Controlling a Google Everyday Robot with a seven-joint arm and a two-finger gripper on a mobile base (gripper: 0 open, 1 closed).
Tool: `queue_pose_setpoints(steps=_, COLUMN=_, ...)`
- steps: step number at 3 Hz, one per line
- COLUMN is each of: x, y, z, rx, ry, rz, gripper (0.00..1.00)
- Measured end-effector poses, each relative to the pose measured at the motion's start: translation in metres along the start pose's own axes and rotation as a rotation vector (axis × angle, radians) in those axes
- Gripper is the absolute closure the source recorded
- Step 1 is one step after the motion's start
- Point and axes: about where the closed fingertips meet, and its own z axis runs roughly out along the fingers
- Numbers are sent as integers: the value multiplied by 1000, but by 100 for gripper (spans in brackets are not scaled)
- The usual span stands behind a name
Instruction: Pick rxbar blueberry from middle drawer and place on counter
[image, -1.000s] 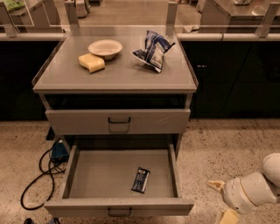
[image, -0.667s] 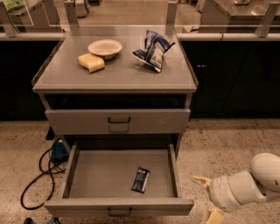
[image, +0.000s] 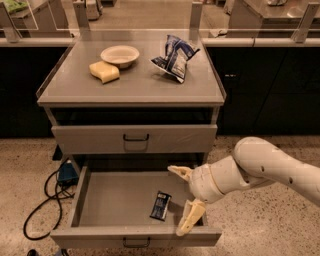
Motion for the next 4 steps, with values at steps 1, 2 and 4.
queue_pose_setpoints(steps=1, x=0, y=0, z=0, rx=0, ry=0, rz=0, gripper=0)
queue_pose_setpoints(steps=2, x=-19, y=-28, z=14, rx=-16, ry=-38, rz=-94, gripper=0)
queue_pose_setpoints(steps=4, x=-33, y=-142, z=42, rx=39, ry=-150, rz=-231, gripper=0)
